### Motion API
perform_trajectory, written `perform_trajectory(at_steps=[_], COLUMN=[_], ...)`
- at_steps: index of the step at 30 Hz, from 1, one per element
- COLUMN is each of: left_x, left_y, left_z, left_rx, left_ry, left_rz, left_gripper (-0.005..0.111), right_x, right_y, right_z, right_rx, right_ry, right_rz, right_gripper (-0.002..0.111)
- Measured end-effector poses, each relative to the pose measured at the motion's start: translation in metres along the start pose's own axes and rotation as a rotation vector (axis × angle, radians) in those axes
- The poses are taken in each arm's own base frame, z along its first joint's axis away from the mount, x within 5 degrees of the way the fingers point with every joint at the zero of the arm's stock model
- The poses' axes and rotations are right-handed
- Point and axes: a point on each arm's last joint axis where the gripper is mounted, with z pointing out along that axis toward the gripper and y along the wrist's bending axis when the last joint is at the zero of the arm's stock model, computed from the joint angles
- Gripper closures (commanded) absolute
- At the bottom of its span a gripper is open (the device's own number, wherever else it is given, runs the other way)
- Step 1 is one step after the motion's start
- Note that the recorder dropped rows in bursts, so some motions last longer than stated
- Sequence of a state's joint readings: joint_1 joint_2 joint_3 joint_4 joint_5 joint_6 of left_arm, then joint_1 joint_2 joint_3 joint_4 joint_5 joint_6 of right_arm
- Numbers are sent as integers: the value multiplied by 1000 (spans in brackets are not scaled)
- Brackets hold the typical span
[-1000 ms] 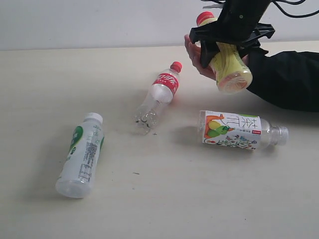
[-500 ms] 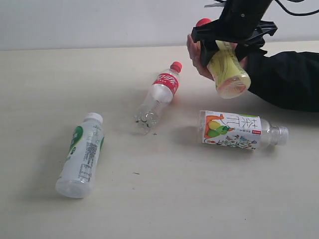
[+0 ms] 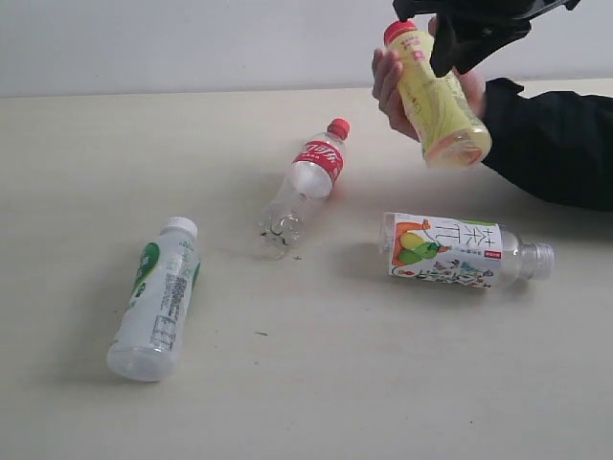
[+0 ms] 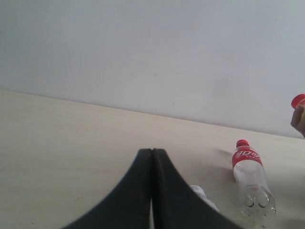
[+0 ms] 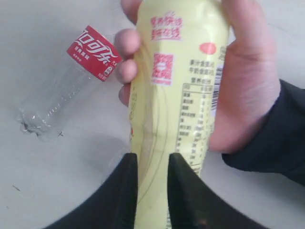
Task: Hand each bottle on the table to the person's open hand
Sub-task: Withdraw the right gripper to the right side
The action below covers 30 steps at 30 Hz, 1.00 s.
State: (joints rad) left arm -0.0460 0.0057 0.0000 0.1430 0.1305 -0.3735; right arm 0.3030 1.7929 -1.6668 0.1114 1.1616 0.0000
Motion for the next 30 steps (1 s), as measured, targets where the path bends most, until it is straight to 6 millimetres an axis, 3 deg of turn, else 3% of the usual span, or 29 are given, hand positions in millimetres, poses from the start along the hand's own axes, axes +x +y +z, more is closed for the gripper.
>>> perform_trajectory(at_steps=[5, 9, 18, 23, 30], left_x=[0, 0, 0, 0, 0], left_y=[0, 0, 0, 0, 0], left_z=[0, 0, 0, 0, 0], left_rx=[0, 0, 0, 0, 0], left_ry=[0, 0, 0, 0, 0], left_rz=[0, 0, 0, 0, 0], left_gripper=[107, 107, 107, 107, 107], right_x=[25, 51, 134, 184, 243], right_y=[2, 7, 14, 14, 15], right_z=[-22, -41, -90, -94, -66], right_rx=[-11, -58, -122, -158, -239], right_ry=[-79, -142, -353, -501, -622], right_rz=[-25, -48, -114, -106, -99], right_gripper=[107, 108, 108, 108, 108])
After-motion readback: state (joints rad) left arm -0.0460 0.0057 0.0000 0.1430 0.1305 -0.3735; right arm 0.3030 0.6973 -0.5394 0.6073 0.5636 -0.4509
